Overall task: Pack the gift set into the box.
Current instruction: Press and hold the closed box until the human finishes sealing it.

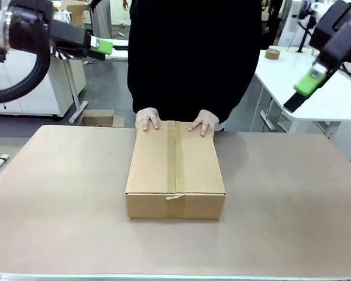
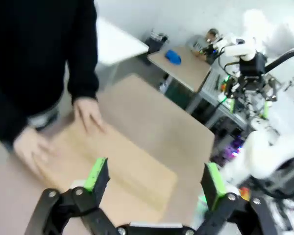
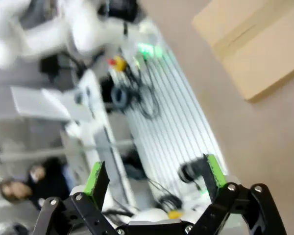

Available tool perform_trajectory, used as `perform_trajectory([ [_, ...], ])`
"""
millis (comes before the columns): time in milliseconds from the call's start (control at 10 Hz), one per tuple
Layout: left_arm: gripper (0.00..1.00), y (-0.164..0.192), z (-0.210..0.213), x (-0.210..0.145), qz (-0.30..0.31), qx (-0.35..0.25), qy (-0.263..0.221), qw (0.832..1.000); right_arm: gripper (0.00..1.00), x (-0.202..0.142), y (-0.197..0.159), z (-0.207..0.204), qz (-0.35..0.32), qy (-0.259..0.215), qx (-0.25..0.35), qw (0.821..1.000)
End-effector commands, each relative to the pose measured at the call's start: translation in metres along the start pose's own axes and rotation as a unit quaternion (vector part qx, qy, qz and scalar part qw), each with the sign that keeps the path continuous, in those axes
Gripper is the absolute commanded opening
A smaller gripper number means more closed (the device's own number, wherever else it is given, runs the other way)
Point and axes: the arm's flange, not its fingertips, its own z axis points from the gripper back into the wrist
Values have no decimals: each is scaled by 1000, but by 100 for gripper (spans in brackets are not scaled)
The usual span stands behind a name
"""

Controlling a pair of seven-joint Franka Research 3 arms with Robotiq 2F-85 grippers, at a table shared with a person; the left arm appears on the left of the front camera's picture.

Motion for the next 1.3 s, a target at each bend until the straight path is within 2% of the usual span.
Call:
perform_trajectory([
  [0, 100, 15, 3, 6, 61, -8, 38, 997, 100, 5, -14, 12, -67, -44, 22, 997],
  [200, 100, 15, 3, 6, 61, -8, 38, 997, 100, 5, -14, 12, -67, -44, 22, 997],
  [300, 100, 2, 1, -4, 17, 1, 7, 1000, 100, -3, -3, 4, -17, -8, 3, 1000],
  [400, 100, 6, -19, -16, -12, -77, 20, 997, 100, 19, -19, -7, 119, -50, -19, 991],
  [500, 100, 8, -35, -27, -24, -154, 5, 988, 100, 33, -31, -18, 202, -127, -65, 969],
  [600, 100, 13, -43, -36, -40, -177, 12, 983, 100, 40, -40, -28, 270, -182, -110, 939],
  [700, 100, 21, -49, -45, -30, -205, 11, 978, 100, 43, -51, -42, 297, -256, -215, 894],
  [800, 100, 25, -54, -53, -23, -220, 24, 975, 100, 45, -61, -56, 334, -328, -204, 860],
  [900, 100, 28, -62, -63, -64, -218, 29, 973, 100, 49, -72, -75, 351, -318, -144, 869],
  [1000, 100, 27, -71, -76, -63, -239, 22, 969, 100, 49, -83, -92, 346, -308, -106, 880],
  [1100, 100, 29, -85, -93, -97, -219, -1, 971, 100, 43, -101, -113, 313, -271, -67, 908],
  [1200, 100, 41, -86, -98, -100, -139, 15, 985, 100, 46, -72, -64, 271, -297, -164, 901],
])
